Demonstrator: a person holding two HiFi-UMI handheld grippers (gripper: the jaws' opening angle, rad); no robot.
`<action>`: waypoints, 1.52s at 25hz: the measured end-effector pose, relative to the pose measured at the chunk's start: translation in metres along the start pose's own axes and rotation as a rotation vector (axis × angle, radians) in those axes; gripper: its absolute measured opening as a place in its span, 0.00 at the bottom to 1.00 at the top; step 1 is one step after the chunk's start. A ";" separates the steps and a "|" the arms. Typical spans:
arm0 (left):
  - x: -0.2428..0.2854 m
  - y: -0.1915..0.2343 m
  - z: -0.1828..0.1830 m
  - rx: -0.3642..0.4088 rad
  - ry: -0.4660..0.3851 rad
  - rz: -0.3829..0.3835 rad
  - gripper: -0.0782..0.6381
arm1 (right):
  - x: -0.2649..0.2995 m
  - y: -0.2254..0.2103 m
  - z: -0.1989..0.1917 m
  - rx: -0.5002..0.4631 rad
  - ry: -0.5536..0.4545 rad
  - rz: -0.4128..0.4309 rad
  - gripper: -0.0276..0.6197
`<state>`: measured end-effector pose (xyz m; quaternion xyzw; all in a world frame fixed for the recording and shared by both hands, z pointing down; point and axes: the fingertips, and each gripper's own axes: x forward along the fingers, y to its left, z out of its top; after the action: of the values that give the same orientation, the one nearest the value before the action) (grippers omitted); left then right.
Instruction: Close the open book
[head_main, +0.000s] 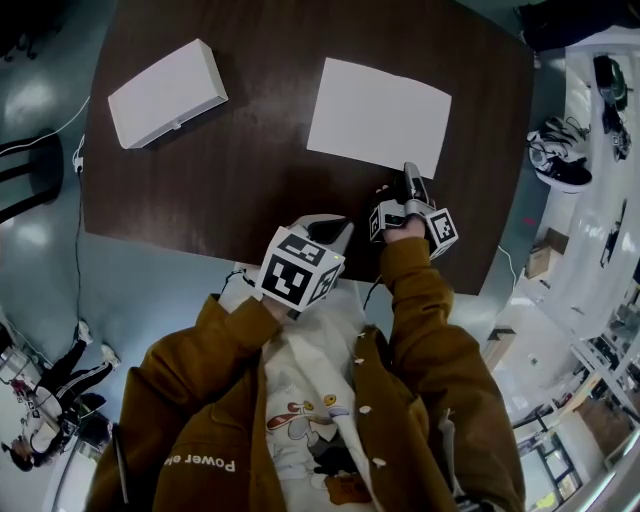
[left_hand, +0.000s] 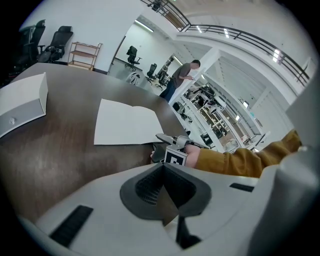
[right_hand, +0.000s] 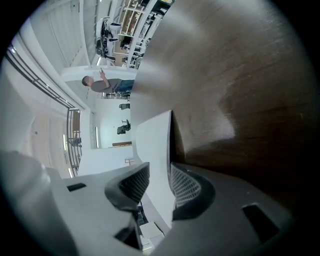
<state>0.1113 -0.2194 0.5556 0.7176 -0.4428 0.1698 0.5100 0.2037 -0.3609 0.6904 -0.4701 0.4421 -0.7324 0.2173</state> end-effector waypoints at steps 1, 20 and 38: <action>0.000 0.000 0.000 -0.002 -0.001 0.000 0.12 | 0.001 -0.004 0.002 -0.005 0.001 -0.008 0.22; -0.009 0.007 -0.008 -0.012 -0.009 -0.014 0.12 | -0.002 0.021 -0.003 -0.406 0.006 0.027 0.06; -0.018 0.010 -0.010 -0.034 -0.029 -0.014 0.12 | -0.014 0.072 -0.031 -1.125 0.041 -0.001 0.05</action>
<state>0.0955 -0.2034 0.5528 0.7143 -0.4480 0.1481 0.5168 0.1754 -0.3744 0.6169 -0.4995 0.7684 -0.3927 -0.0759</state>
